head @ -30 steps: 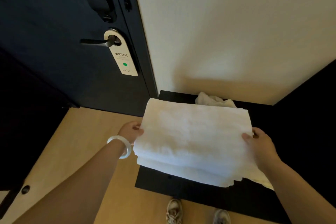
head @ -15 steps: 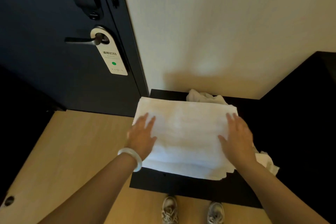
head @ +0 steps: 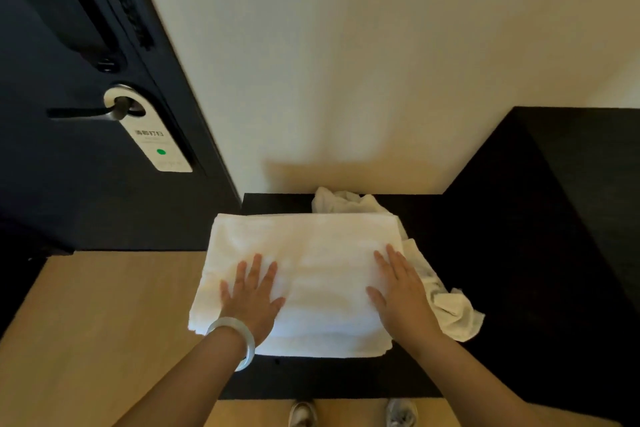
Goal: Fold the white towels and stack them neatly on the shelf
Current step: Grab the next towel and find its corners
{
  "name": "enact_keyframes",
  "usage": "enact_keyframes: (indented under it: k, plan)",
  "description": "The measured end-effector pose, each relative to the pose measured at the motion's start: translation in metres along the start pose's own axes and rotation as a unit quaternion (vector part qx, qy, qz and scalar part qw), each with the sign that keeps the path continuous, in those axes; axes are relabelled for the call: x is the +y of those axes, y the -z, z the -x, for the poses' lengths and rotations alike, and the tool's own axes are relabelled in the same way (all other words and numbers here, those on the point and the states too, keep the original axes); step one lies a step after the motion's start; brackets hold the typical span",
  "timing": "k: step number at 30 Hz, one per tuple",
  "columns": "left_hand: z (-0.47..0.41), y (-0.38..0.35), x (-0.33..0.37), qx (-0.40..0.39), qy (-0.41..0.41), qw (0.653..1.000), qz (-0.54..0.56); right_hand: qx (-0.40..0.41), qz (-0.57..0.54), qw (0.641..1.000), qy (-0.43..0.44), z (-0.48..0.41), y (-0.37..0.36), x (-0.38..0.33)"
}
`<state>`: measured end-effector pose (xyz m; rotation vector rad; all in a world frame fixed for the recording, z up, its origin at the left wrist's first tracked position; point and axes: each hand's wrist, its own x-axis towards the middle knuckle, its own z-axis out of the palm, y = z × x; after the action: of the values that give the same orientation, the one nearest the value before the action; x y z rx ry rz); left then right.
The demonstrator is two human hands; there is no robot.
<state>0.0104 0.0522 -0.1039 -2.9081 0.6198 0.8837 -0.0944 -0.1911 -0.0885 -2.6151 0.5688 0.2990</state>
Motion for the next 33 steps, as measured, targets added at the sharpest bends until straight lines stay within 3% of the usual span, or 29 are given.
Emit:
enact_keyframes:
  k: [3,7,13,21,24,28,30,33]
  plan:
    - [-0.003,0.012,0.032,0.056,-0.028,0.998,0.001,0.027,-0.095,0.99,-0.103,0.0,0.017,0.039]
    - [-0.018,0.022,0.108,0.138,-0.125,0.983,0.005,-0.023,-0.1,0.979,-0.174,-0.008,0.035,0.095]
    - [-0.055,0.043,0.229,0.099,-0.193,0.976,0.013,-0.092,-0.191,0.951,-0.225,-0.044,0.042,0.148]
    - [-0.16,0.084,0.26,-0.029,0.0,0.998,-0.049,-0.168,-0.264,0.907,-0.281,-0.103,0.001,0.182]
    - [-0.197,0.085,0.249,-0.089,0.062,0.993,-0.035,-0.191,-0.244,0.905,-0.292,-0.112,-0.018,0.186]
    - [-0.24,0.076,0.236,-0.142,0.109,0.982,0.062,-0.211,-0.147,0.924,-0.283,-0.109,-0.037,0.193]
    - [-0.256,0.072,0.233,-0.16,0.119,0.979,0.046,-0.189,-0.093,0.934,-0.288,-0.11,-0.049,0.195]
    - [-0.269,0.071,0.233,-0.189,0.096,0.975,0.06,-0.1,-0.199,0.921,-0.32,-0.126,-0.063,0.197]
